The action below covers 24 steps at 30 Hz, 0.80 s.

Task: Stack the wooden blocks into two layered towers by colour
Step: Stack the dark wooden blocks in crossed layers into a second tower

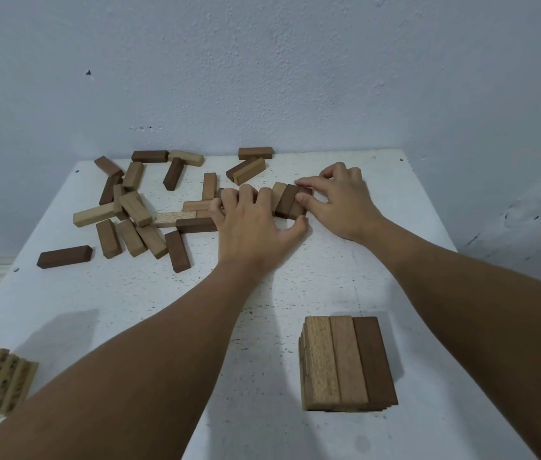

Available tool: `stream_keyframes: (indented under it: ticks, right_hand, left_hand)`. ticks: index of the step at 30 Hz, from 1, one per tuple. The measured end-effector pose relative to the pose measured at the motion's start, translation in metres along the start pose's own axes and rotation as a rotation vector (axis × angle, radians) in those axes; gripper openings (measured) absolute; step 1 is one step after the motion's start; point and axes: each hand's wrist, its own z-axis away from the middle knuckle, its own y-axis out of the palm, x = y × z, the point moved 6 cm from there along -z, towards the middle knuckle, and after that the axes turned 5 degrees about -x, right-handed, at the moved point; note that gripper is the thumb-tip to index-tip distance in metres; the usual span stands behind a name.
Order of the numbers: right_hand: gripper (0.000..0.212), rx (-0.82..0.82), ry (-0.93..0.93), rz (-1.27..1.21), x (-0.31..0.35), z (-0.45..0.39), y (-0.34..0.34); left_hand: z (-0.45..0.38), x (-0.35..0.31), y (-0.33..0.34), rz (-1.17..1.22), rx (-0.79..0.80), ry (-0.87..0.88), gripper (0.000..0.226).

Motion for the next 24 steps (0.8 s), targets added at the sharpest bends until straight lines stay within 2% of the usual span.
stream_keyframes:
  ticks: [4,11,16,21,24]
  right_hand:
    - [0.032,-0.027,-0.014,-0.050,0.000,0.001,0.000]
    - [0.030,-0.032,-0.007,-0.147,-0.001,0.002,-0.003]
    - [0.043,0.056,0.016,-0.141,0.001,0.004,-0.005]
    - [0.041,0.193,-0.005,0.045,0.011,0.016,-0.015]
    - [0.045,0.234,0.028,0.106,0.012,0.024,-0.023]
  left_hand:
    - [0.000,0.000,0.002,0.006,0.015,0.017,0.056]
    - [-0.002,0.001,0.007,0.011,0.021,0.044,0.052]
    - [-0.003,0.001,0.004,0.055,0.014,0.058,0.044]
    - [-0.003,0.003,0.000,0.113,0.101,0.076,0.044]
    - [-0.010,-0.002,-0.006,0.078,0.249,0.139,0.049]
